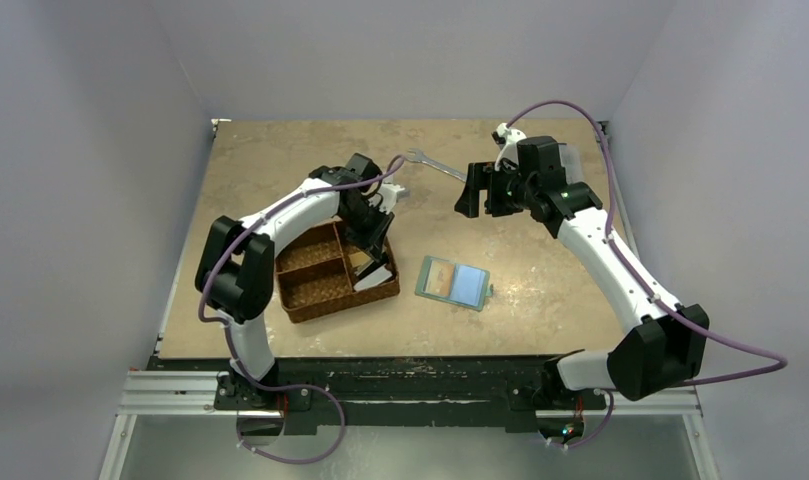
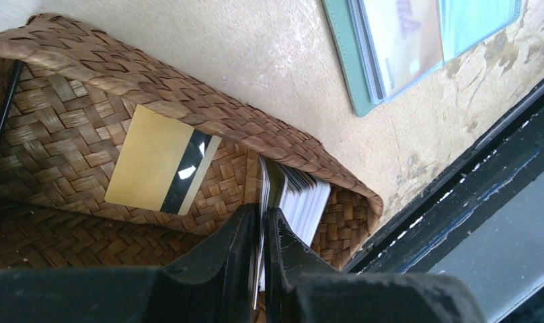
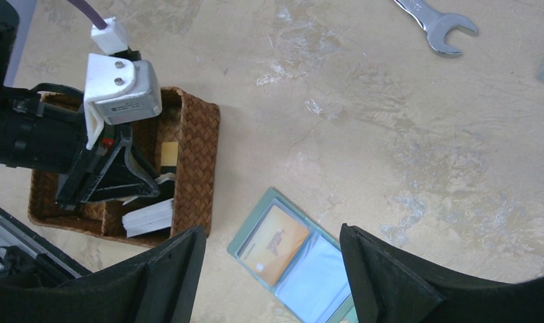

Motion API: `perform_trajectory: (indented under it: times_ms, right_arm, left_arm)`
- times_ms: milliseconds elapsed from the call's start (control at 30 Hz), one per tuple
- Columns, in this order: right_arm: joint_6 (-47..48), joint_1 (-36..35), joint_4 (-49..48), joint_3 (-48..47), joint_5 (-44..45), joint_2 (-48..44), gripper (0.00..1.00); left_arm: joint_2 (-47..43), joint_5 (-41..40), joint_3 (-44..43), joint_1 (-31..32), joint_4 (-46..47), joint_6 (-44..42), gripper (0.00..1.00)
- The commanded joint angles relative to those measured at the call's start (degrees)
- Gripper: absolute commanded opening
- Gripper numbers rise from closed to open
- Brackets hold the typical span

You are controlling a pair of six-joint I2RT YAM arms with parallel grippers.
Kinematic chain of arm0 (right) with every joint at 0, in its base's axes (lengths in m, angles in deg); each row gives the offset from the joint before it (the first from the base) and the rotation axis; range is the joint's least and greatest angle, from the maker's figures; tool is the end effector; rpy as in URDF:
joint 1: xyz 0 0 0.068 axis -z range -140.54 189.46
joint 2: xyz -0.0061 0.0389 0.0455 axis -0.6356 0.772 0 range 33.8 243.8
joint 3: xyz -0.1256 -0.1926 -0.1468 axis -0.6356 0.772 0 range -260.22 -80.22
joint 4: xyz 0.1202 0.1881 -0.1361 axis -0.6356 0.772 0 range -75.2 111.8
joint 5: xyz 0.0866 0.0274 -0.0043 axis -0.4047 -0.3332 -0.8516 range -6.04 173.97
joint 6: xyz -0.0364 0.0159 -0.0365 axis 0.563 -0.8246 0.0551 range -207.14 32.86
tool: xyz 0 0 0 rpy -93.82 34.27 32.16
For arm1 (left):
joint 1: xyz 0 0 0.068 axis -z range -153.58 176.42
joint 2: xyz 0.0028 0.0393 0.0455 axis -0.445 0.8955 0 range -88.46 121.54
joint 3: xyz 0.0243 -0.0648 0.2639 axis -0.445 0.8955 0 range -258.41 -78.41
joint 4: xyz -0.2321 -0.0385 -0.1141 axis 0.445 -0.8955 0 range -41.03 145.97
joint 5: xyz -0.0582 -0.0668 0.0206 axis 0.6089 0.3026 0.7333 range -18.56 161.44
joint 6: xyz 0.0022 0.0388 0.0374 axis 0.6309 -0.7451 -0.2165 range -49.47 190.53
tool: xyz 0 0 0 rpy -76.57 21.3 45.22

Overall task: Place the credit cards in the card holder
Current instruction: Pick up the credit card from the storage box.

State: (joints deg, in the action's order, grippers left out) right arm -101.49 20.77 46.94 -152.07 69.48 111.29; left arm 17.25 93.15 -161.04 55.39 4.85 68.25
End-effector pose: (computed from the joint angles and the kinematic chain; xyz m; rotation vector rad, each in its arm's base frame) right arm 0.2798 0.1040 0.3404 -0.2272 2.2610 0.5923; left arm 0.3170 -0.1905 0.2237 0.8539 2.7677 -0.6328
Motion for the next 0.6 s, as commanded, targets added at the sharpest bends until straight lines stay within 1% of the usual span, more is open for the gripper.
perform_trajectory:
  times_ms: [0, 67, 367, 467, 567]
  right_arm:
    - [0.02, -0.09, -1.02, 0.13, -0.33, -2.26, 0.81]
    - [0.11, -0.11, -1.03, 0.14, -0.29, -2.22, 0.81]
    - [0.37, -0.11, -1.05, -0.13, -0.03, -1.91, 0.81]
    - [0.37, -0.10, -1.11, -0.13, -0.02, -1.84, 0.81]
    - [0.32, -0.10, -1.12, -0.13, -0.02, -1.73, 0.81]
  left_arm:
    - [0.58, 6.96, 1.45, 0.30, 0.75, 1.41, 0.13]
    - [1.03, 8.13, 1.51, 0.30, 0.75, 1.41, 0.15]
    - [2.45, 12.35, 2.61, 0.30, 0.97, 1.36, 0.23]
    - [2.84, 12.29, 2.67, 0.30, 0.37, 0.68, 0.20]
    - [2.89, 11.92, 2.33, 0.29, -0.09, 0.31, 0.13]
